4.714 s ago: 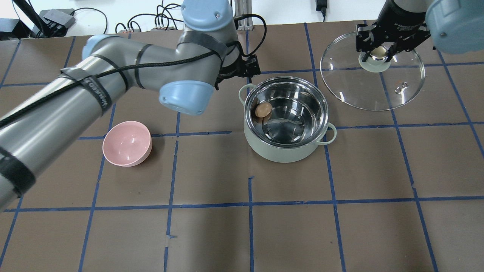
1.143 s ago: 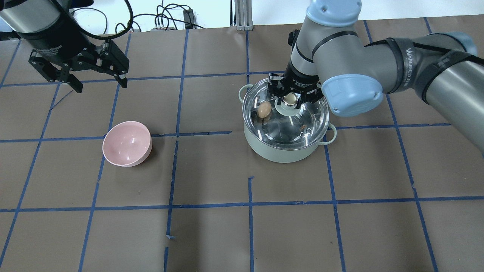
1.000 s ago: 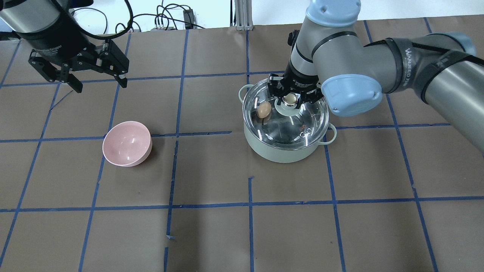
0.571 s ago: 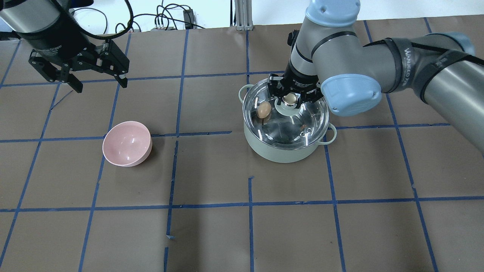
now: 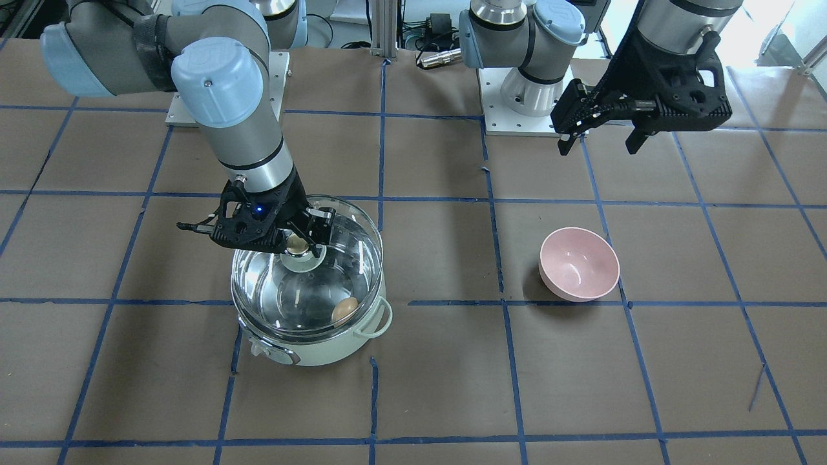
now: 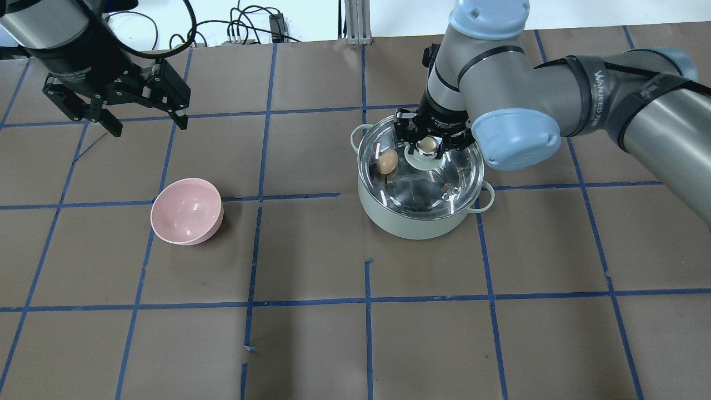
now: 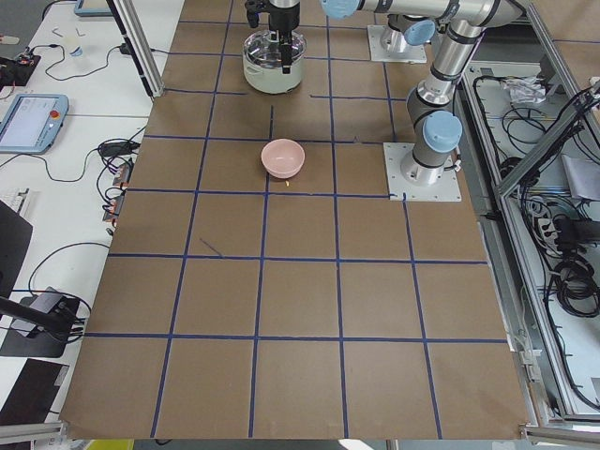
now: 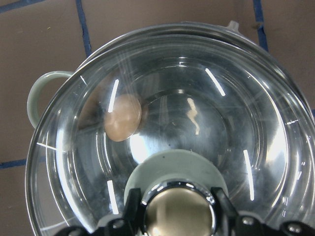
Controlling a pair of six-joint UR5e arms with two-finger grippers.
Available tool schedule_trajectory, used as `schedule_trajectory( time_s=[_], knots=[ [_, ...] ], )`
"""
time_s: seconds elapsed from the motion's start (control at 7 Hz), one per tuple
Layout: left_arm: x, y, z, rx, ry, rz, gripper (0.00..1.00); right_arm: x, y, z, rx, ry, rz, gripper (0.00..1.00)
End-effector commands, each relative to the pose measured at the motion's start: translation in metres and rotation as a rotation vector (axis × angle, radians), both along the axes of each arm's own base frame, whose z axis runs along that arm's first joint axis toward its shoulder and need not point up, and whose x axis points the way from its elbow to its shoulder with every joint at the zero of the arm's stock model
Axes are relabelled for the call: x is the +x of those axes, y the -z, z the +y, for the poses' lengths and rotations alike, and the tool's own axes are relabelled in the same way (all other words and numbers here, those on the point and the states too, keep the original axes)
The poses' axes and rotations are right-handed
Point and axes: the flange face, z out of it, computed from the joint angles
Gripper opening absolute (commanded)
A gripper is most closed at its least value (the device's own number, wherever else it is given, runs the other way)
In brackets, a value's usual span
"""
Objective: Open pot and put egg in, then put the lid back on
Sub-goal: 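Lower the glass lid onto the pot with the right gripper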
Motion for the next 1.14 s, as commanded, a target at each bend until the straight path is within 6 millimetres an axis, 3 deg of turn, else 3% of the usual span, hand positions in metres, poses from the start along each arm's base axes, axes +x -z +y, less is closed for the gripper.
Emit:
schedule_trajectory(
  time_s=[0.0,0.29,0.71,1.0],
  knots=[
    [-0.0026,-0.0006,0.0007,-0.003,0.007,-0.002,1.0,-0.0002,0.0006,0.0003,0.001,-0.001,0.002,0.43],
    [-0.0019,-0.0006,0.0006,-0.003,0.005,-0.002,1.0,-0.0002,-0.0009,-0.0008,-0.008,-0.001,0.001,0.46],
    [-0.0028,-0.0006,0.0007,-0.003,0.005,0.0,1.0,-0.0004,-0.0002,-0.0015,-0.013,0.001,0.004,0.64],
    [-0.0028,-0.0006,0.0007,-0.003,0.005,0.0,1.0,-0.0003,-0.0003,-0.0016,-0.015,0.001,0.003,0.67]
  ],
)
